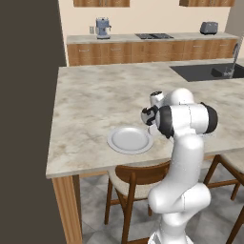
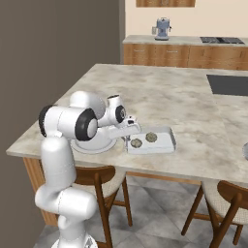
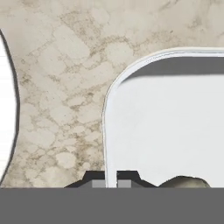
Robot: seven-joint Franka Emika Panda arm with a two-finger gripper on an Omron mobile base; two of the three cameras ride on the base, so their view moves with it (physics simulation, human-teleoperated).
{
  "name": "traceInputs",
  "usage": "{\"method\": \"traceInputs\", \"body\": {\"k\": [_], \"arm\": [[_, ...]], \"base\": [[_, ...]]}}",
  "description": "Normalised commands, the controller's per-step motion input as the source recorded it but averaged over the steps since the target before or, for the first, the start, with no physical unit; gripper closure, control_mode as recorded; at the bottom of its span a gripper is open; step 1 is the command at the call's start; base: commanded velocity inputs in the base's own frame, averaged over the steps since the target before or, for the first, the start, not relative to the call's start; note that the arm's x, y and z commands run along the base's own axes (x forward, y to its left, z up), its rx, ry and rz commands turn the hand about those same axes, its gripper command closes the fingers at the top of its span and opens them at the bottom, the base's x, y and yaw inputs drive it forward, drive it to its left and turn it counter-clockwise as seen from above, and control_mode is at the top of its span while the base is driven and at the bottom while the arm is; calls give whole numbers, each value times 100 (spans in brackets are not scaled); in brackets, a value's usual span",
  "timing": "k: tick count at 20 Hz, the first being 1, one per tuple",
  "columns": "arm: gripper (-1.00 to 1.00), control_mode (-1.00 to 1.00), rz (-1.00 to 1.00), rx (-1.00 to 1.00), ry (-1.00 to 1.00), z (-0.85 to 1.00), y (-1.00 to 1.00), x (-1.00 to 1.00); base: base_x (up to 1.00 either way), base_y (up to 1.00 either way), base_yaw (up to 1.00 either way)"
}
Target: Place two dumplings into each of the tupperware containers and then place the containers in the fridge.
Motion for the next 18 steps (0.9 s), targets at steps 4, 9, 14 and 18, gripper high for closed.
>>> {"method": "traceInputs", "body": {"k": [4,9,14,18], "arm": [[100,-100,63,-2,4,33,5,-56],[100,-100,65,3,16,43,0,-29],[100,-100,62,8,17,31,11,-40],[100,-100,59,17,0,9,2,-47]], "base": [[0,0,0],[0,0,0],[0,0,0],[0,0,0]]}}
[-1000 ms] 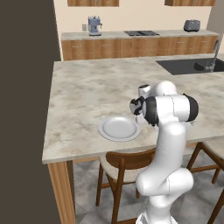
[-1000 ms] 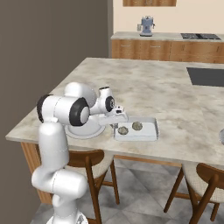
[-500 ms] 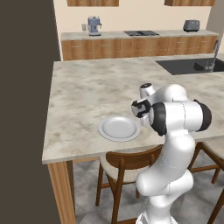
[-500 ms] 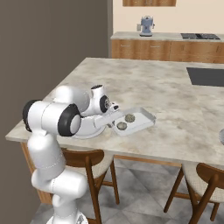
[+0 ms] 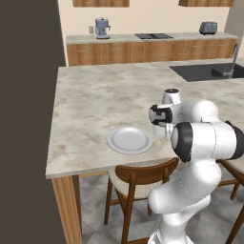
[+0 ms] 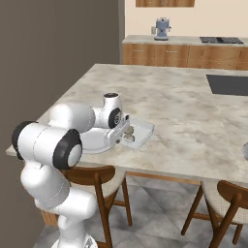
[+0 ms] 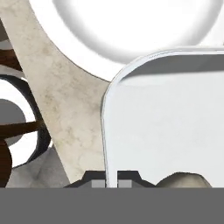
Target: Place two dumplings into each of the tupperware containers and then place the containers in the fridge.
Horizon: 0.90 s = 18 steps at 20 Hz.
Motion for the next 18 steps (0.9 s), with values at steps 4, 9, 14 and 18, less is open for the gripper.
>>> {"method": "traceInputs", "body": {"k": [4,9,14,18], "arm": [[100,-100,42,3,-18,53,11,-62],[100,-100,15,-10,-4,69,49,-68],[100,-100,-6,-11,2,38,43,-59],[100,-100,-14,0,1,23,0,-59]], "base": [[0,0,0],[0,0,0],[0,0,0],[0,0,0]]}}
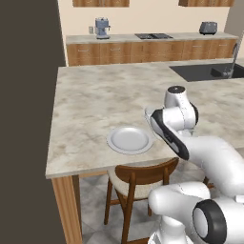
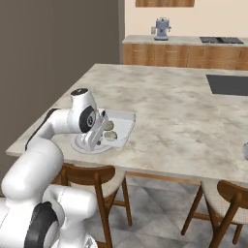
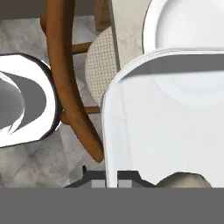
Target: Place two dumplings into each of the tupperware containers and then place the containers in the fridge.
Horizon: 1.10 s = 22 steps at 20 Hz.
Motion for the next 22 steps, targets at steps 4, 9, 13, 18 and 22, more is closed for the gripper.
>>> {"method": "traceInputs", "body": {"k": [4,9,13,18,22], "arm": [[100,-100,6,0,-3,64,0,-30],[100,-100,0,0,0,59,7,-70],[100,-100,0,-1,0,62,13,-81],[100,-100,0,-5,1,48,40,-50],[100,-100,0,0,6,36,1,-33]], "base": [[0,0,0],[0,0,0],[0,0,0],[0,0,0],[0,0,0]]}}
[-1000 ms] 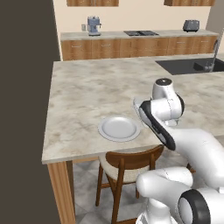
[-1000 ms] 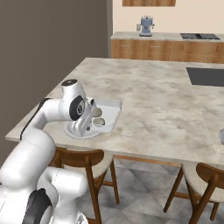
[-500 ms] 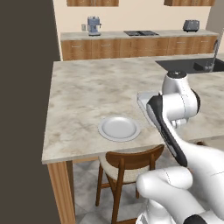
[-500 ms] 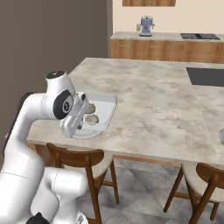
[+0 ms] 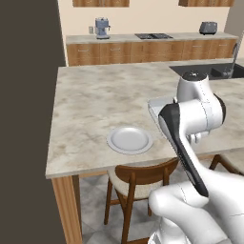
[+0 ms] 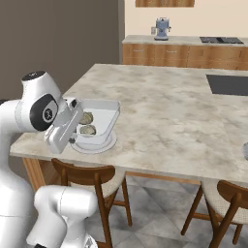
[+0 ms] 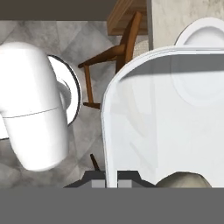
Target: Place two dumplings into each of the tupperware containers and then place the containers in the fridge.
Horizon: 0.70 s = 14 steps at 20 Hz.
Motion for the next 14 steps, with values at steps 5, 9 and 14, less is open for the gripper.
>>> {"method": "traceInputs", "body": {"k": [5,9,14], "arm": [[100,-100,0,5,4,9,-1,-45],[100,-100,0,2,-4,1,5,-34],[100,100,0,0,0,0,1,-8]], "base": [[0,0,0],[0,0,0],[-49,-4,-38]]}}
